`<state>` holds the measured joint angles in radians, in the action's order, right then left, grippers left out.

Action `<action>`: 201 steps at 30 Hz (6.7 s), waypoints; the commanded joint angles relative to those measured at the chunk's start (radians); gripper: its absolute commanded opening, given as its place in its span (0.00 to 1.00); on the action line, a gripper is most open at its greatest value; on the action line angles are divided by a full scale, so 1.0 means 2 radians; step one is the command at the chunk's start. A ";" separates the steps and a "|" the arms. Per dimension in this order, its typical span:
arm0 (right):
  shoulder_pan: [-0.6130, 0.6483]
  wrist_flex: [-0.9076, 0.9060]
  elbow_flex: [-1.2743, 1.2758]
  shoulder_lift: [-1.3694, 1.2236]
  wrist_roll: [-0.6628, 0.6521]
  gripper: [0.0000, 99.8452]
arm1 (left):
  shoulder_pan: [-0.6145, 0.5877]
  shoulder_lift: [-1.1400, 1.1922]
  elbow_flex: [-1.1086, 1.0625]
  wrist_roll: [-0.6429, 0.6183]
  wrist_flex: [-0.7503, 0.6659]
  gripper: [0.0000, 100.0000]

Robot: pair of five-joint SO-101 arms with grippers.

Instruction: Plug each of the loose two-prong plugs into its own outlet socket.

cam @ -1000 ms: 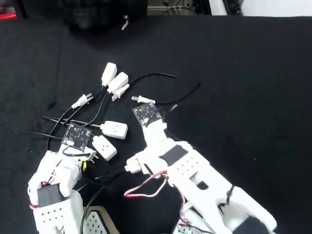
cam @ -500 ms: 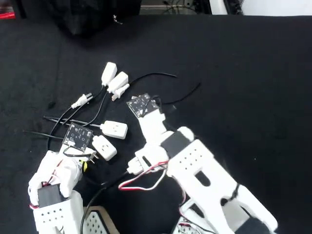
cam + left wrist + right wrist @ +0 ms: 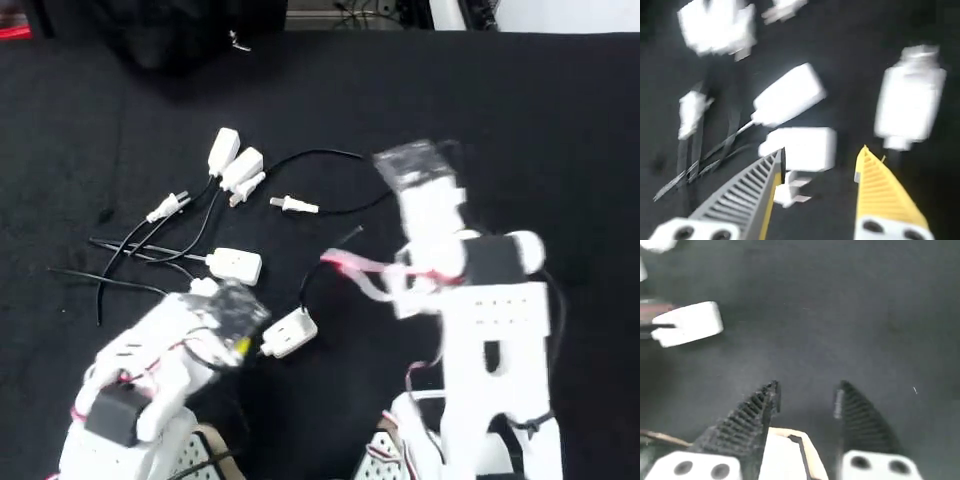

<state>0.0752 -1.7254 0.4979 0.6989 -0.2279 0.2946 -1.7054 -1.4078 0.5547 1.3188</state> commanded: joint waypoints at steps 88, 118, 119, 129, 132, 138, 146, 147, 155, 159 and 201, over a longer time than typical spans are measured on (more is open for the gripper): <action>-0.068 0.300 0.168 0.011 -0.033 0.03 | -0.288 1.194 1.109 0.105 0.019 0.37; -0.069 0.298 0.167 0.011 -0.037 0.03 | -0.100 0.573 0.233 0.331 -0.257 0.26; -0.069 0.298 0.167 0.011 -0.037 0.03 | -0.093 0.559 0.211 0.337 -0.275 0.26; -0.069 0.298 0.168 0.011 -0.037 0.03 | -0.051 0.644 0.246 0.303 -0.348 0.26; -0.069 0.298 0.168 0.011 -0.037 0.03 | -0.055 0.727 0.294 0.295 -0.348 0.26; -0.069 0.298 0.168 0.011 -0.037 0.03 | -0.077 0.860 0.366 0.296 -0.348 0.26; -0.069 0.299 0.168 0.011 -0.037 0.03 | -0.061 0.838 0.375 0.294 -0.285 0.05; -0.069 0.299 0.168 0.011 -0.037 0.03 | -0.057 0.825 0.375 0.293 -0.264 0.02; -0.071 0.299 0.168 0.012 -0.037 0.03 | -0.021 0.654 0.379 0.239 -0.077 0.03; -0.072 0.298 0.168 0.012 -0.037 0.03 | 0.014 0.543 0.378 0.177 -0.024 0.03; -0.176 0.263 0.127 0.013 -0.054 0.03 | 0.201 0.355 0.047 -0.039 -0.266 0.08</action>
<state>-0.2578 -1.1945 0.8094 0.6989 -0.3261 0.6644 -0.9214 -1.2835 0.4549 0.8278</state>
